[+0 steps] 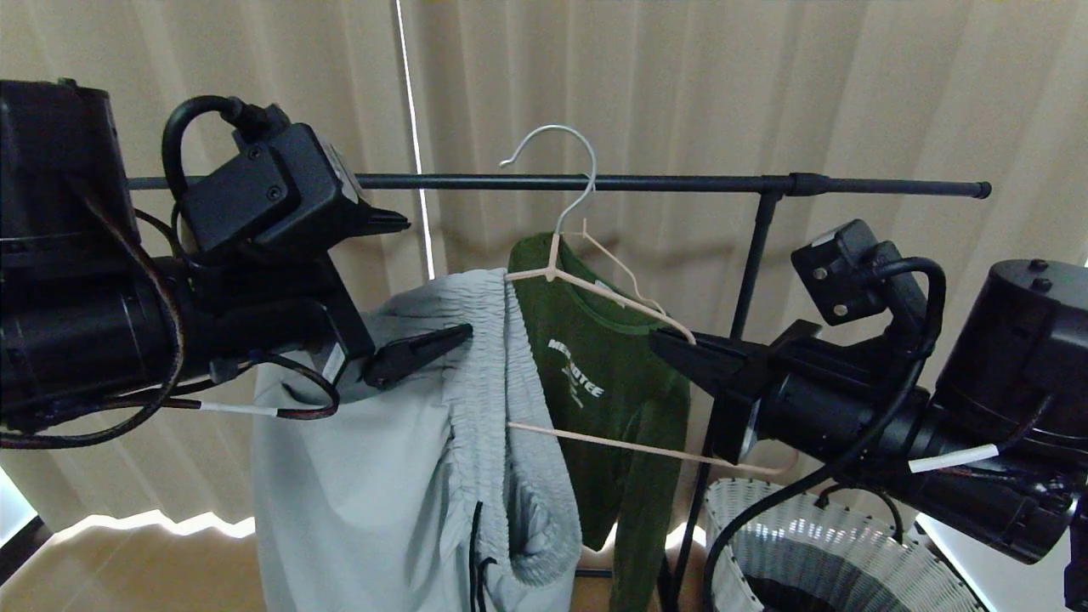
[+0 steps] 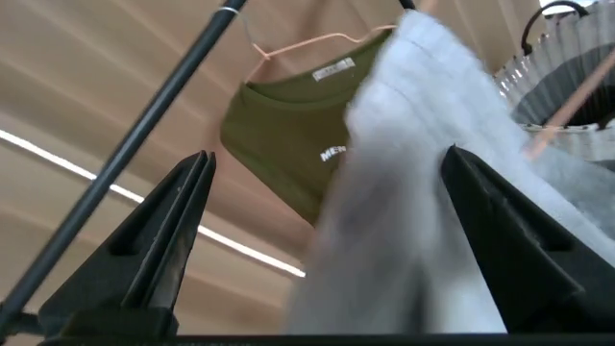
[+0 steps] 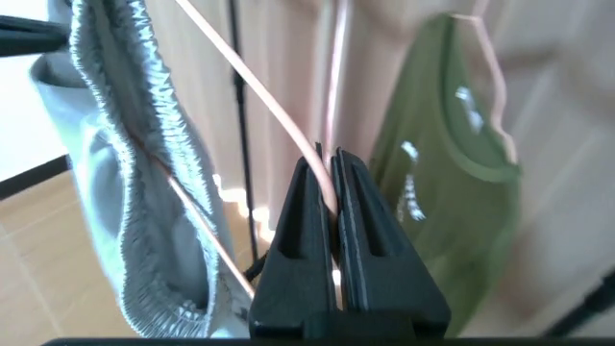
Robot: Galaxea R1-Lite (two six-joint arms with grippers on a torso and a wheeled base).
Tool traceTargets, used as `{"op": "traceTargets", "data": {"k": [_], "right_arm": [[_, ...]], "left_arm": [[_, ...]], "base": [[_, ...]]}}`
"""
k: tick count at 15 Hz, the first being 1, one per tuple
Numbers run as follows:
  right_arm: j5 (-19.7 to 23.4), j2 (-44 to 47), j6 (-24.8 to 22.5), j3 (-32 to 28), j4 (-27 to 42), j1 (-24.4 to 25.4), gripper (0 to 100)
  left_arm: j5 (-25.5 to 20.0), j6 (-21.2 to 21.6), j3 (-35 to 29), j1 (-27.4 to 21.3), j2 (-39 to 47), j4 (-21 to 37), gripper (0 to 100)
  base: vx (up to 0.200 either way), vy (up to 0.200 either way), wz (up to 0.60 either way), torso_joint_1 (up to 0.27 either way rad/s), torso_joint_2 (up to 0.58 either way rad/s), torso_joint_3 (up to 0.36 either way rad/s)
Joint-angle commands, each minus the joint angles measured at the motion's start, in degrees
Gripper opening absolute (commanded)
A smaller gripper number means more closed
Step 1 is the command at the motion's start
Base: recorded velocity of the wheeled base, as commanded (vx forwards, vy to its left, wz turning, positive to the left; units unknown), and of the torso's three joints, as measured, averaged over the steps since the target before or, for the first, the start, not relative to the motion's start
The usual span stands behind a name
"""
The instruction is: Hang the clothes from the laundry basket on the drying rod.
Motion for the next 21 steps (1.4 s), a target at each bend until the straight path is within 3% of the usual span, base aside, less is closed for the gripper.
{"op": "traceTargets", "data": {"k": [1, 2, 3, 7, 14, 15, 18, 21], "right_arm": [[0.7, -0.4, 0.0, -0.1, 0.0, 1.4, 0], [1.0, -0.6, 0.0, -0.1, 0.0, 2.0, 0], [1.3, -0.6, 0.0, -0.1, 0.0, 2.2, 0], [3.8, -0.6, -0.2, 0.4, -4.2, 2.8, 0], [3.8, -0.7, -1.2, 0.5, -4.1, 2.5, 0], [3.7, -0.6, -1.6, 0.9, -4.3, 2.2, 100], [3.4, -0.8, -3.5, 1.2, -4.5, -1.8, 100], [3.5, -1.9, -7.8, 3.7, -7.3, -5.6, 100]], "left_arm": [[0.0, 0.0, 0.2, 0.1, 0.8, 0.0, 100], [0.0, 0.0, 0.3, 0.1, 0.7, 0.0, 100], [0.0, 0.0, 0.4, 0.1, 0.7, 0.0, 0], [0.0, 0.0, 1.6, 0.1, 0.5, 0.0, 0], [0.3, -0.4, 2.0, 0.3, 0.4, -0.2, 0], [0.4, -0.4, 2.3, 0.3, 0.3, -0.3, 0], [2.2, -0.3, 2.8, 0.7, -0.3, -0.3, 0], [10.1, -0.7, 4.3, 3.0, -0.5, -0.3, 0]], "base": [[0.0, 0.0, 0.0, 0.0, 0.0, 0.0], [0.0, 0.0, 0.0, 0.0, 0.0, 0.0], [0.0, 0.0, 0.0, 0.0, 0.0, 0.0], [0.0, 0.0, 0.0, 0.0, 0.0, 0.0], [0.0, 0.0, 0.0, 0.0, 0.0, 0.0], [0.0, 0.0, 0.0, 0.0, 0.0, 0.0], [0.0, 0.0, 0.0, 0.0, 0.0, 0.0], [0.0, 0.0, 0.0, 0.0, 0.0, 0.0]]}}
